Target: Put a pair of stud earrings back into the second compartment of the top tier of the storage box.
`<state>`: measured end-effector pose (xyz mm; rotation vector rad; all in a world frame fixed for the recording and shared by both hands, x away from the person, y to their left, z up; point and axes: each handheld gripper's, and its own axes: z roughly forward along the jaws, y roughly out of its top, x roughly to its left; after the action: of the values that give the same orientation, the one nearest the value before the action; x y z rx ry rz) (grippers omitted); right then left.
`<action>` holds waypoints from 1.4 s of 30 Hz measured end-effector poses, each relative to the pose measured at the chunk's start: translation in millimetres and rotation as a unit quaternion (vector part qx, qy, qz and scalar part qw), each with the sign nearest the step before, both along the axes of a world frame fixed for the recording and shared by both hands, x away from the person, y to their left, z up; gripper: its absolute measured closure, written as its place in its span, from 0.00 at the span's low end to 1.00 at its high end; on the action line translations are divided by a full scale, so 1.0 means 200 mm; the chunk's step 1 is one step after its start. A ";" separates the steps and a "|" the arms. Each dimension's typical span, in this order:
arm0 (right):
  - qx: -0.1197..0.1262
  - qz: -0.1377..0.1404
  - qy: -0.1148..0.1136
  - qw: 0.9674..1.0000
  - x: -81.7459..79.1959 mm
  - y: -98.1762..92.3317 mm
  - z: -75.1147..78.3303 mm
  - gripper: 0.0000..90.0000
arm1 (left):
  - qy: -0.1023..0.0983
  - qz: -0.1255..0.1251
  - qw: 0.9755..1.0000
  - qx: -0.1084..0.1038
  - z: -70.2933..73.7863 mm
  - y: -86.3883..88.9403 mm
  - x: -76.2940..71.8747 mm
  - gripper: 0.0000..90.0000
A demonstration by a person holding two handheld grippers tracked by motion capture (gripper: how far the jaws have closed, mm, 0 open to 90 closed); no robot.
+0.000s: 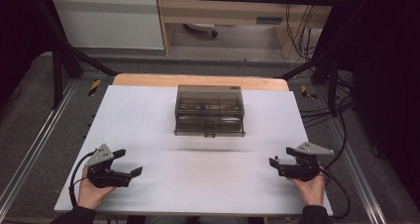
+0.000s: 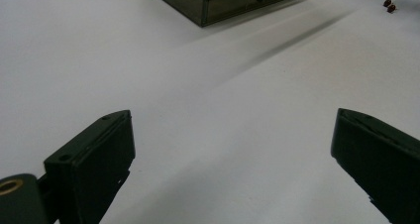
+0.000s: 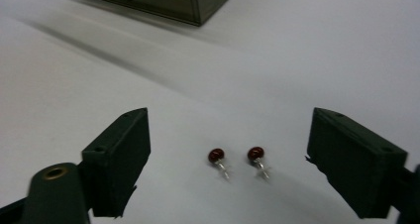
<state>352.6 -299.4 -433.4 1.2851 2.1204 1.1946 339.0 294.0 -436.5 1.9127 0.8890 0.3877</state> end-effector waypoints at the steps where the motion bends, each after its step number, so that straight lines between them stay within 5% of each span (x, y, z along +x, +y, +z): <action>1: -0.002 -0.005 0.002 1.000 0.00 -0.01 -0.01 0.25 | 0.000 0.000 1.000 0.001 0.00 0.00 0.00 0.03; 17: -0.030 -0.009 0.034 0.999 0.06 -0.06 -0.07 0.65 | 0.000 0.000 1.000 0.004 0.00 0.00 0.00 0.03; 42: -0.039 0.006 0.052 0.998 0.09 -0.06 -0.12 0.89 | 0.000 -0.001 1.000 0.006 0.00 -0.01 0.00 0.04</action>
<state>371.6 -311.4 -456.4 1.3270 2.2282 1.0598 338.8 292.8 -436.8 1.9247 0.8869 0.3944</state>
